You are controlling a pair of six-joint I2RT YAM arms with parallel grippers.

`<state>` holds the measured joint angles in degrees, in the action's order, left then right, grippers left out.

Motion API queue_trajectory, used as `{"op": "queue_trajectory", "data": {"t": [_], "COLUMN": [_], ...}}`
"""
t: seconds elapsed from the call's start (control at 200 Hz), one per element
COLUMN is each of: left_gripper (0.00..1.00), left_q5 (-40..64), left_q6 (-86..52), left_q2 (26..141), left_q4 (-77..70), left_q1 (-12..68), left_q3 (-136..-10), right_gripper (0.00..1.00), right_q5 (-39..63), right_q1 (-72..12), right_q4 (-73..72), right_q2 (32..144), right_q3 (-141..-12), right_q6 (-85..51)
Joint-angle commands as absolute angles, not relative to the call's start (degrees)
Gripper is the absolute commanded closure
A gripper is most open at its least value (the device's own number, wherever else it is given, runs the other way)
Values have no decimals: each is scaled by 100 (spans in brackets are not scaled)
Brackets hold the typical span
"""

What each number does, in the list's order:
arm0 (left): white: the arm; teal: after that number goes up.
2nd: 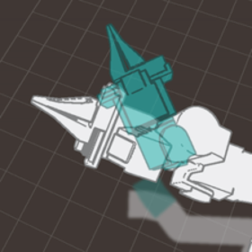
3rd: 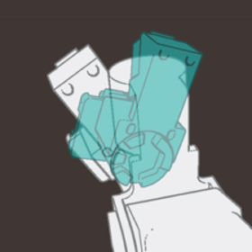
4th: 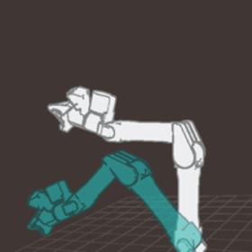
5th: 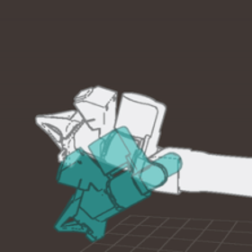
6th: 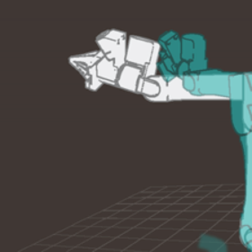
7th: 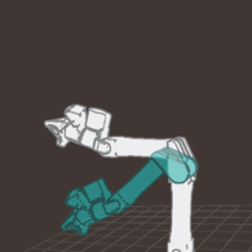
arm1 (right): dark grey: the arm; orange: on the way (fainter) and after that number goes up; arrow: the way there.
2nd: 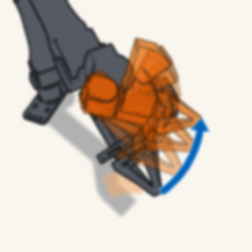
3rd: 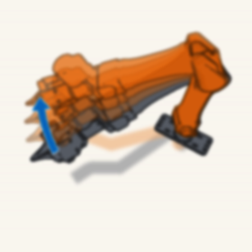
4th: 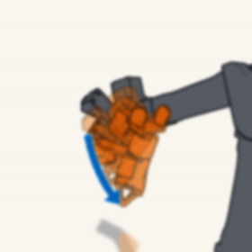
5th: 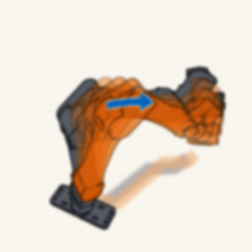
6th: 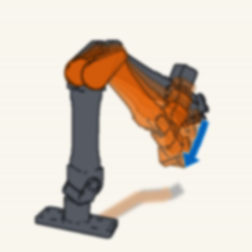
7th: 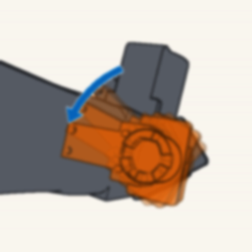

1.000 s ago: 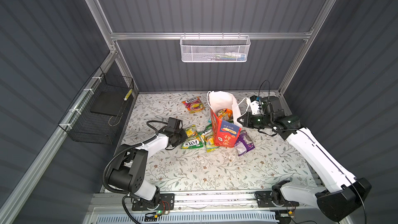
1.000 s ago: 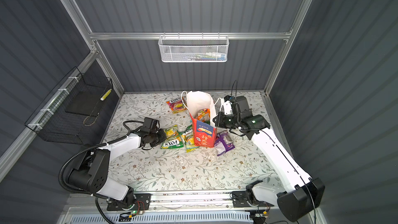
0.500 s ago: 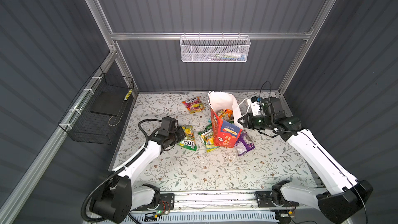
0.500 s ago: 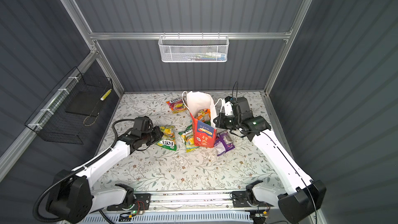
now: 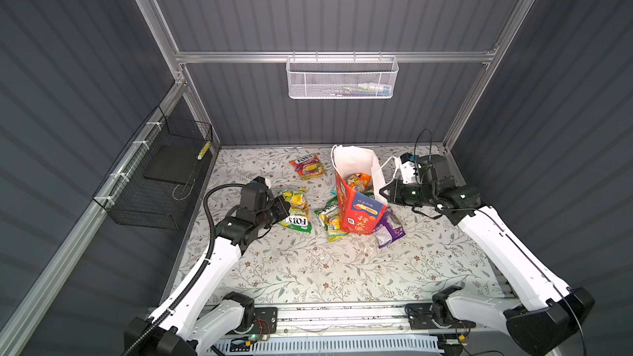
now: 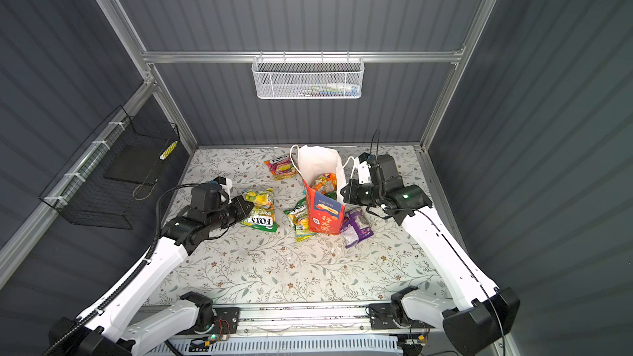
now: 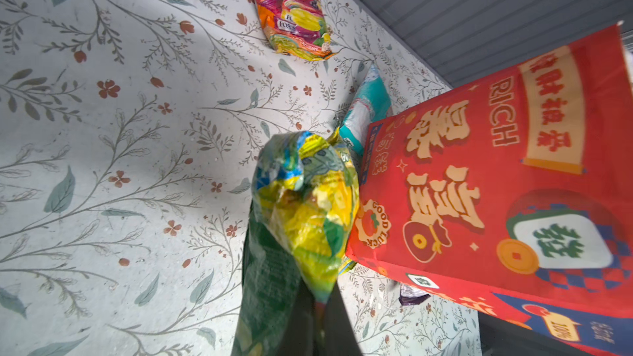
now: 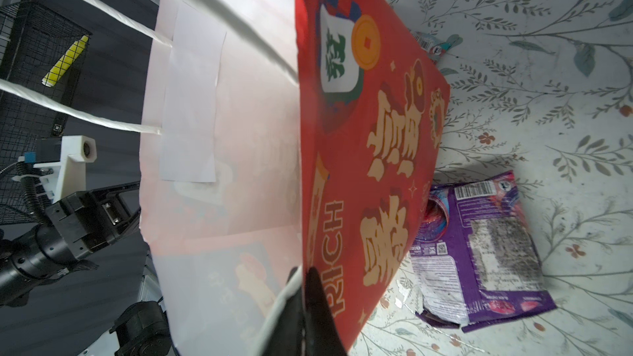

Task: Place the snacks into the paper bag
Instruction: Pick up the snack from the center of the table.

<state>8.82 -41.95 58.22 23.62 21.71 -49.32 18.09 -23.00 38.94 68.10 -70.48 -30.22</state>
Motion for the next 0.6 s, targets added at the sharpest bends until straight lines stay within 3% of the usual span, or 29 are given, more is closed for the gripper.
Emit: {"op": "queue_trajectory", "data": {"t": [0.0,0.595], "left_gripper": [100,100], "left_q5": [1242,2203], "left_q6": [-4050,-4241], "left_q2": [5763,5796], "left_q4": [2271,1773], "left_q1": [2198,2231], "left_q3": [-5329,-7681], "right_gripper": [100,100], "right_q5": [1871,1872], "right_q1": [-2308,-2304], "right_q4": [3875,4006], "right_q2": [6807,6871], "right_q3": [-7194,-7409], "right_q6": [-3013,-2981]}}
